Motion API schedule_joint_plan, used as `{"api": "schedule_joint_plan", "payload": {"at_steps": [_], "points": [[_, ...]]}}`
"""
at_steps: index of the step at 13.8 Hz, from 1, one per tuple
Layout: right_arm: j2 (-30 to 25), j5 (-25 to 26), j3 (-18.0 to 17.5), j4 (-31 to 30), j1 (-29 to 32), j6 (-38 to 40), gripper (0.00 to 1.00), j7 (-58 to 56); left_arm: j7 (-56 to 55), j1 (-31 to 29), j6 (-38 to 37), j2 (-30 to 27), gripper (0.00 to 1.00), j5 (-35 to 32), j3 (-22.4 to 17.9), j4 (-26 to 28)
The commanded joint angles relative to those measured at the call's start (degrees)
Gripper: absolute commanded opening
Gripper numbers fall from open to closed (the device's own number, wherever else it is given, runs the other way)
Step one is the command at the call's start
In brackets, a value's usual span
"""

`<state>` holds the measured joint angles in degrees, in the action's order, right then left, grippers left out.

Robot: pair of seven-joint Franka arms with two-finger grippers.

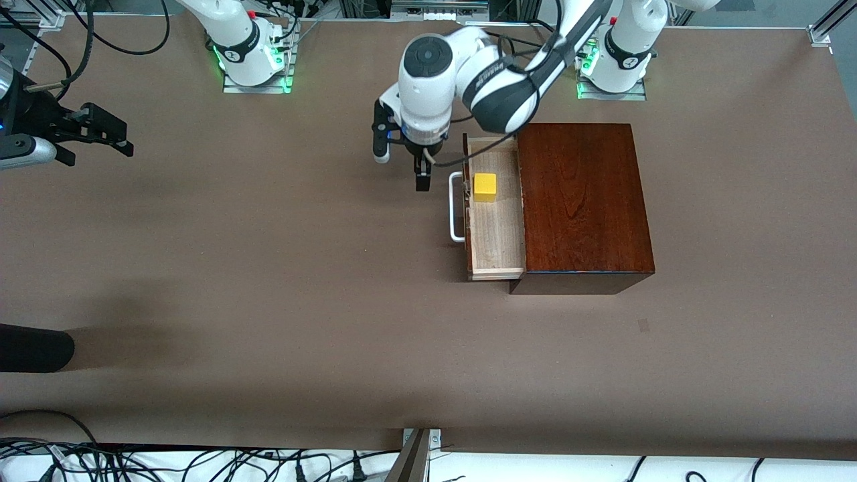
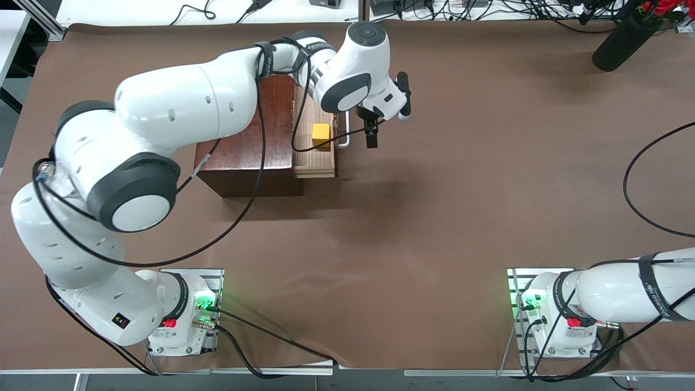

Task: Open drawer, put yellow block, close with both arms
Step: 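Push the drawer shut into the box with the left gripper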

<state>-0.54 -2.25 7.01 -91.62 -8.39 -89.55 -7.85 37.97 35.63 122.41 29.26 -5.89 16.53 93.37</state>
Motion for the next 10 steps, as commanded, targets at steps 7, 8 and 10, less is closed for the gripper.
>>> {"api": "schedule_joint_plan", "payload": {"at_steps": [7, 8, 10], "points": [[1.2, 1.4, -0.2, 2.0, 0.1, 0.0, 1.0, 0.1, 3.5, -2.1, -5.5, 2.7, 1.0, -10.4, -0.6, 0.6], [1.2, 1.3, -0.2, 2.0, 0.1, -0.2, 1.0, 0.0, 3.8, -2.5, -7.3, 2.6, 1.0, -10.4, -0.6, 0.6], [1.2, 1.5, -0.2, 2.1, 0.0, -0.3, 1.0, 0.4, 5.1, -2.7, -10.1, 2.5, 1.0, -10.4, -0.9, 0.4]]}}
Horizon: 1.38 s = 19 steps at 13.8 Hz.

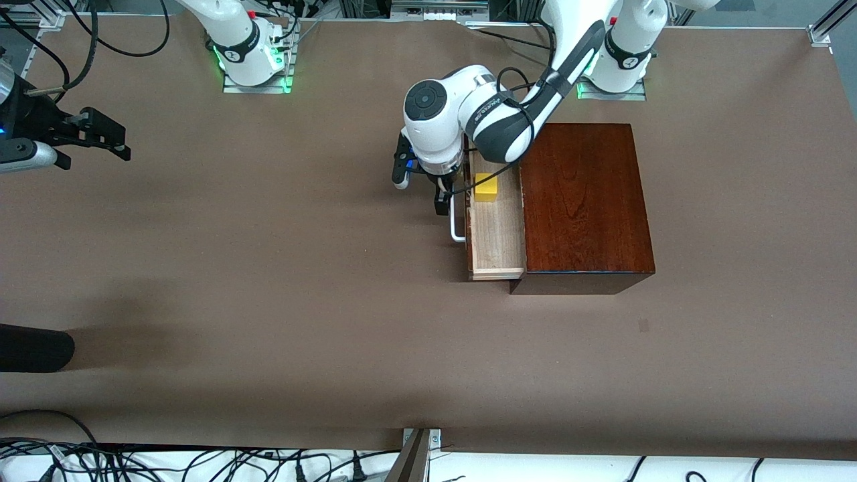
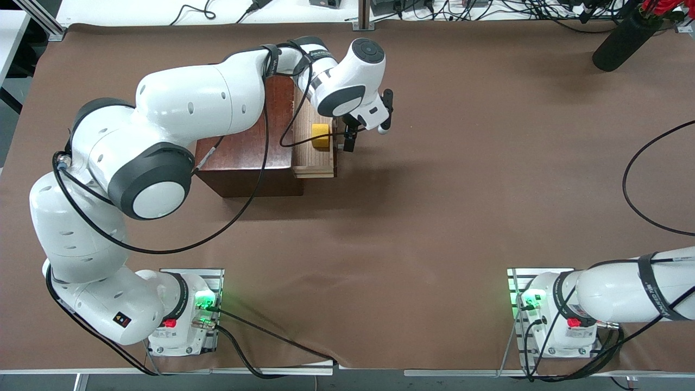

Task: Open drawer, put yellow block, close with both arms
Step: 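Push the drawer shut into the box with the left gripper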

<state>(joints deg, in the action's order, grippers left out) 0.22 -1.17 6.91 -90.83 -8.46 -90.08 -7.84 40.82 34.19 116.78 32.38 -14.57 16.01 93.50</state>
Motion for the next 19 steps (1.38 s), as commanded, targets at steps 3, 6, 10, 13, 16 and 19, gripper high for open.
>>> {"api": "schedule_joint_plan", "payload": {"at_steps": [3, 6, 10, 13, 16, 19], "points": [[0.4, 0.5, -0.1, 1.2, 0.2, 0.5, 1.0, 0.3, 2.3, -2.2, -8.8, -0.9, 1.0, -4.3, -0.6, -0.2], [0.4, 0.5, 0.0, 1.0, 0.4, 0.6, 1.0, -0.2, 2.3, -3.8, -11.2, -0.9, 1.0, -4.9, -0.6, -0.2], [0.4, 0.5, -0.1, 1.1, 0.3, 0.5, 1.0, 0.4, 2.3, -4.7, -14.6, -1.4, 1.0, -5.0, -0.7, -0.2], [0.4, 0.4, 0.0, 1.1, 0.3, 0.5, 1.0, 0.4, 2.3, -6.0, -15.2, -1.4, 1.0, -5.0, -0.7, -0.2], [0.4, 0.4, 0.0, 1.1, 0.3, 0.5, 1.0, 0.5, 2.3, -6.3, -15.7, -1.8, 1.0, -5.0, -0.6, -0.2], [0.4, 0.4, 0.0, 1.1, 0.3, 0.4, 1.0, 0.5, 2.3, -6.9, -16.7, -1.8, 1.0, -5.0, -0.6, -0.3]]}}
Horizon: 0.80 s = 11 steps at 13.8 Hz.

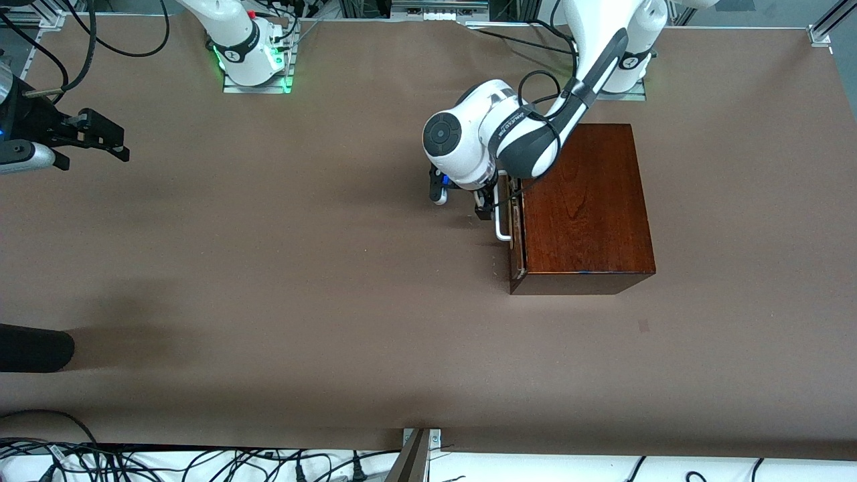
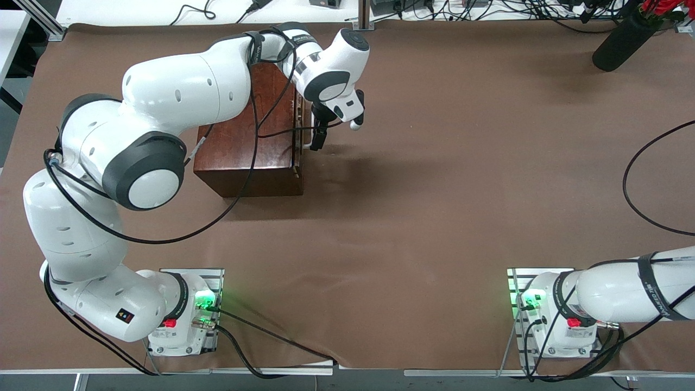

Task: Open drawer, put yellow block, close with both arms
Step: 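Push the drawer shut into the box with the left gripper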

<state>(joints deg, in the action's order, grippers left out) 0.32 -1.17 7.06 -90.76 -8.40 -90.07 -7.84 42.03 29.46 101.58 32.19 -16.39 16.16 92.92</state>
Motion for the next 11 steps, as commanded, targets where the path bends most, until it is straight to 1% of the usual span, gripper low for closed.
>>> {"api": "schedule_joint_plan", "payload": {"at_steps": [1, 11], "points": [[0.3, 0.3, -0.2, 1.0, 0.2, 0.4, 1.0, 0.5, 1.0, -2.1, -1.6, -1.6, 1.0, -3.2, -0.7, 0.1], [0.3, 0.2, -0.1, 1.0, 0.2, 0.3, 1.0, 0.5, 1.0, -2.1, -2.1, -1.6, 1.0, -3.2, -0.7, 0.0]]}}
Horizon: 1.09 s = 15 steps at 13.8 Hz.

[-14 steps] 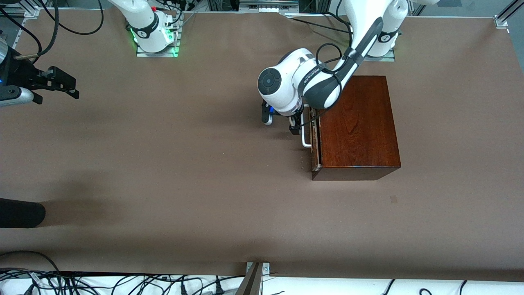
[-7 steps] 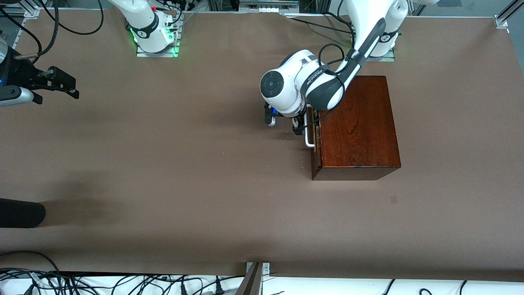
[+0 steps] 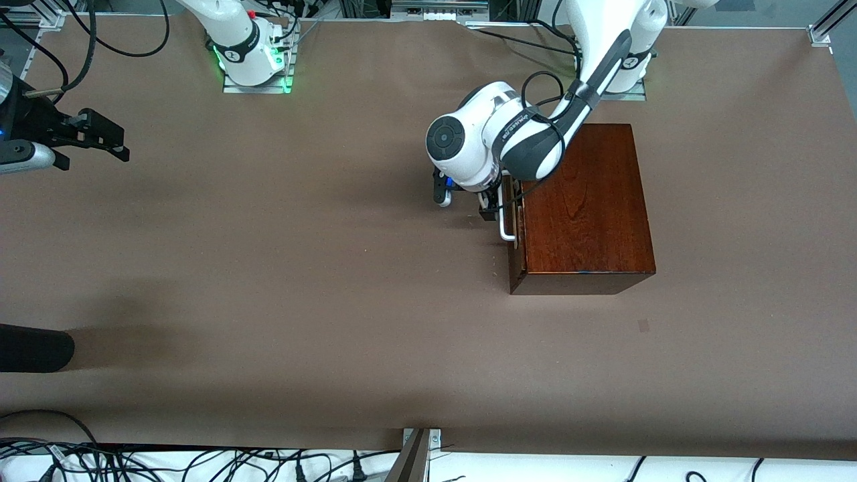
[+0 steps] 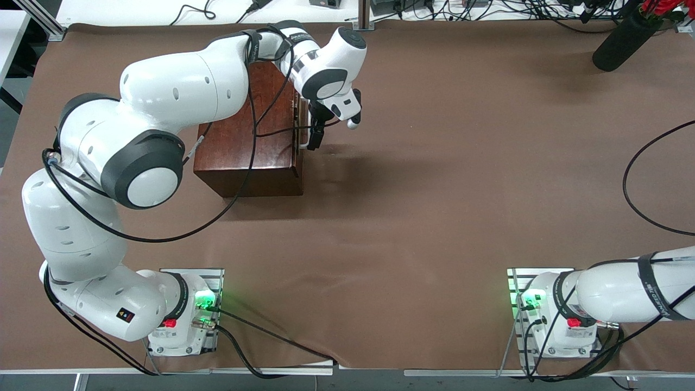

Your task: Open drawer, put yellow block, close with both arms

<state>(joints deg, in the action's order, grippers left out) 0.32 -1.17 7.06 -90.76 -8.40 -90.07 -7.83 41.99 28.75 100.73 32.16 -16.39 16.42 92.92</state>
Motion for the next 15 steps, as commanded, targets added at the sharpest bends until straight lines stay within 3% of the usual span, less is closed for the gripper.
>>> {"api": "schedule_joint_plan", "payload": {"at_steps": [1, 8, 12, 15], "points": [[0.3, 0.1, -0.1, 1.0, 0.2, 0.3, 1.0, 0.5, 1.0, -1.4, -1.4, -1.7, 1.0, -3.2, -1.0, 0.0], [0.3, 0.1, -0.1, 1.0, 0.2, 0.4, 1.0, 0.5, -2.6, -1.4, -1.3, -1.7, 1.0, -2.1, -0.3, -1.9], [0.3, 0.1, -0.1, 1.0, 0.2, 0.4, 1.0, 0.5, -14.8, -1.8, -1.2, -5.6, 1.0, 6.4, -0.6, -2.7], [0.3, 0.1, -0.1, 1.0, 0.2, 0.4, 1.0, 0.5, -23.0, -1.9, -6.7, -6.8, 1.0, 5.6, -1.3, -9.1]]}}
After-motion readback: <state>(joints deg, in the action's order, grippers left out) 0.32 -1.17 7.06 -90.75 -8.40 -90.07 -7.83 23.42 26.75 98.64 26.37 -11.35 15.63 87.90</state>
